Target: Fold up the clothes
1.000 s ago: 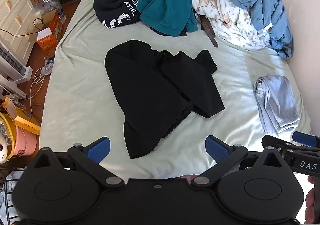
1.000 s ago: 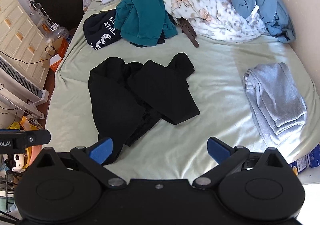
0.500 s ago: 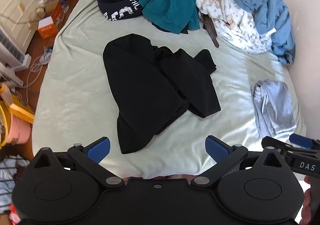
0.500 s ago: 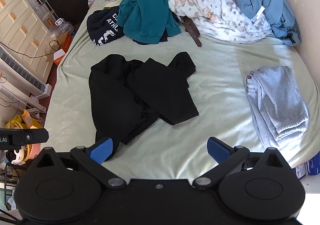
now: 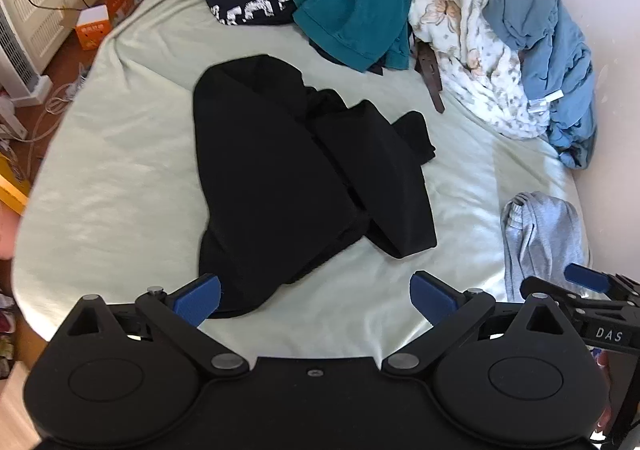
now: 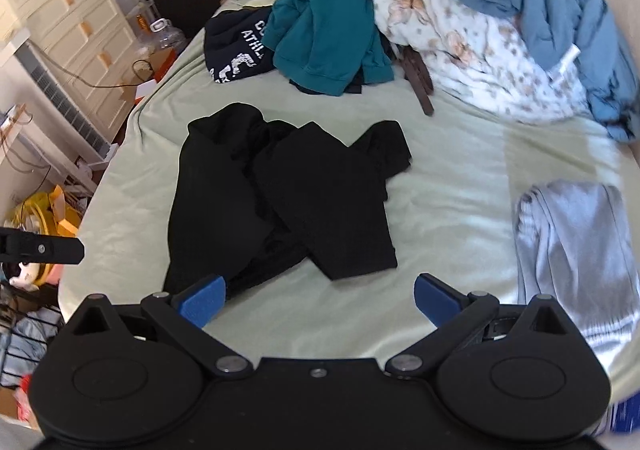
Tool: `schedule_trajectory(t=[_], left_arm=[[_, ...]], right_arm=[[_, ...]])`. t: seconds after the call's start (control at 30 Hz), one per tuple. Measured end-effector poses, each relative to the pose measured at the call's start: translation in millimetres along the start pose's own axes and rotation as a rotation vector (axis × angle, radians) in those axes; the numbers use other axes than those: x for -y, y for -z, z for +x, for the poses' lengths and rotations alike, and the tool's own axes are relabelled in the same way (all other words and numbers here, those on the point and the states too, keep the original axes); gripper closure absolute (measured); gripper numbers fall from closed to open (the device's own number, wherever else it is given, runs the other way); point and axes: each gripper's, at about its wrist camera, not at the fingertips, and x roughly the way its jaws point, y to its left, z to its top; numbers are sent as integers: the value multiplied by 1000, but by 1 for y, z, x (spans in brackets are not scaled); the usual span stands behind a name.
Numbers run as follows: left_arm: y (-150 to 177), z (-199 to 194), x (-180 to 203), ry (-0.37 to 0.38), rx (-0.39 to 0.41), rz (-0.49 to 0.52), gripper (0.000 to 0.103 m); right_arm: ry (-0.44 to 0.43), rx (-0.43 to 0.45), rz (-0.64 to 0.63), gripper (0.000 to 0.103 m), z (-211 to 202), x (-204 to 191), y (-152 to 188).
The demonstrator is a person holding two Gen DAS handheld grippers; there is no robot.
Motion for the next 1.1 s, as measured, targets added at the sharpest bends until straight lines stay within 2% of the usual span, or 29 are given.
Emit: schedule_trajectory(t=[0.2, 0.27, 0.3, 0.43, 0.53, 0.6, 0.67, 0.73, 0.8, 0.87, 0.97, 1.0, 1.07, 1.1], left_arm=[[3, 36, 2, -17, 60, 50, 1], [7, 55, 2, -5, 62, 84, 2], [9, 65, 3, -1, 48, 96, 3], [24, 99, 10, 14, 0, 193, 14], [37, 127, 19, 27, -29, 307, 27], [40, 144, 21, 23, -45, 338, 32], [40, 173, 18, 48, -77, 339, 41], [39, 188, 21, 31, -84, 356, 46], [39, 209, 27, -12, -78, 420, 46], [39, 218, 28, -27, -80, 437, 47], [39, 241, 26, -59, -96, 498, 47], [40, 245, 26, -65, -103, 532, 47], [46, 251, 26, -99, -101, 603, 48], [48, 254, 27, -117, -100, 638, 48]], right_arm=[[-46, -1, -43, 2, 28, 14, 5], [-77, -36, -49, 8, 49, 18, 7], [-82, -45, -55, 14, 55, 18, 8], [-63, -88, -105, 29, 84, 15, 16], [-54, -123, -94, 30, 105, 17, 22], [-56, -132, -72, 30, 111, 19, 27], [-55, -140, -70, 30, 118, 20, 32], [-48, -144, -76, 30, 124, 21, 34], [-25, -159, -75, 30, 134, 24, 37], [-6, -176, -63, 30, 144, 28, 38], [-27, -181, -46, 31, 156, 33, 39], [-38, -186, -52, 38, 161, 33, 40], [-70, -214, -94, 61, 171, 31, 42], [-87, -228, -115, 78, 176, 30, 43]])
